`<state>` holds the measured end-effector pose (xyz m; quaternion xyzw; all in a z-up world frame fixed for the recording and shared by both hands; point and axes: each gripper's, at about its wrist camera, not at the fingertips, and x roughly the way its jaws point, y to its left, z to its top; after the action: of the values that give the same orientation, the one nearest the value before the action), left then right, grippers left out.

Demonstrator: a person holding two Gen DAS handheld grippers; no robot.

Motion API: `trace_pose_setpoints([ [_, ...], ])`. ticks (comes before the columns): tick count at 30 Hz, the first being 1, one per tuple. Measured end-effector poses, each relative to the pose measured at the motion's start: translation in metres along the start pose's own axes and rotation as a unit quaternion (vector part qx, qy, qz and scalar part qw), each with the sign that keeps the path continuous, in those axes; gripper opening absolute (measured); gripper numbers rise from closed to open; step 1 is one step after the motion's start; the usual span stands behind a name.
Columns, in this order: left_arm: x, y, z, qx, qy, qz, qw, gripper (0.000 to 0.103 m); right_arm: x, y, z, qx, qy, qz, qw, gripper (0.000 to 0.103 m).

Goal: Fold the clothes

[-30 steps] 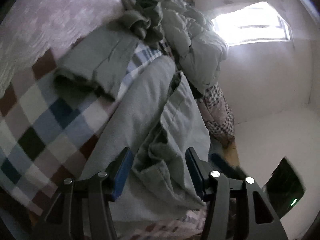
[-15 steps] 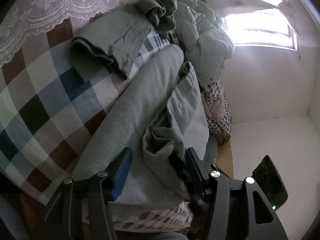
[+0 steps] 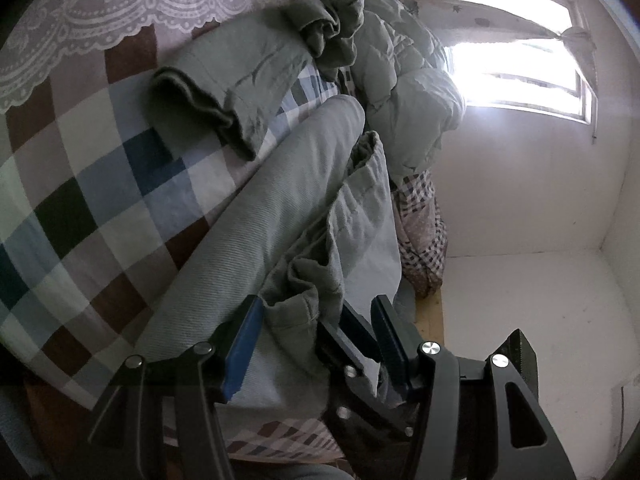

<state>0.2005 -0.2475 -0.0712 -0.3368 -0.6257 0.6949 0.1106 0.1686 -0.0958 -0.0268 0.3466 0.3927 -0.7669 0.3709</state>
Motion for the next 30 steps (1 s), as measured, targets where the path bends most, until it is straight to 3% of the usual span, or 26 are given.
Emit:
trace_pose_setpoints([
  [6,0.002,0.001,0.002,-0.007,0.001,-0.001,1.0000,0.060,0.005,0.011,0.003,-0.020,0.000,-0.025,0.999,0.021],
  [12,0.005,-0.003,0.002,-0.001,0.002,0.006,1.0000,0.060,-0.022,-0.004,-0.007,0.037,-0.027,0.079,0.996,0.021],
  [16,0.009,-0.007,0.001,0.013,0.004,0.023,0.9996,0.060,-0.024,0.008,-0.018,0.018,-0.016,0.083,0.996,0.020],
  [21,0.014,-0.013,-0.001,0.033,0.002,0.045,0.9984,0.059,-0.035,-0.008,-0.023,0.076,-0.041,0.085,0.993,0.020],
  [23,0.016,-0.013,-0.001,0.031,0.002,0.056,0.9979,0.054,-0.039,-0.015,-0.023,0.089,-0.045,0.081,0.992,0.024],
  [25,0.018,-0.011,0.002,0.026,0.004,0.067,0.9974,0.039,-0.042,-0.021,-0.024,0.099,-0.047,0.076,0.991,0.029],
  [27,0.020,-0.008,0.003,0.019,0.005,0.073,0.9971,0.030,-0.043,-0.025,-0.022,0.104,-0.050,0.073,0.991,0.033],
  [30,0.017,-0.004,0.003,0.012,0.001,0.071,0.9974,0.024,-0.041,-0.023,-0.014,0.092,-0.052,0.065,0.992,0.039],
])
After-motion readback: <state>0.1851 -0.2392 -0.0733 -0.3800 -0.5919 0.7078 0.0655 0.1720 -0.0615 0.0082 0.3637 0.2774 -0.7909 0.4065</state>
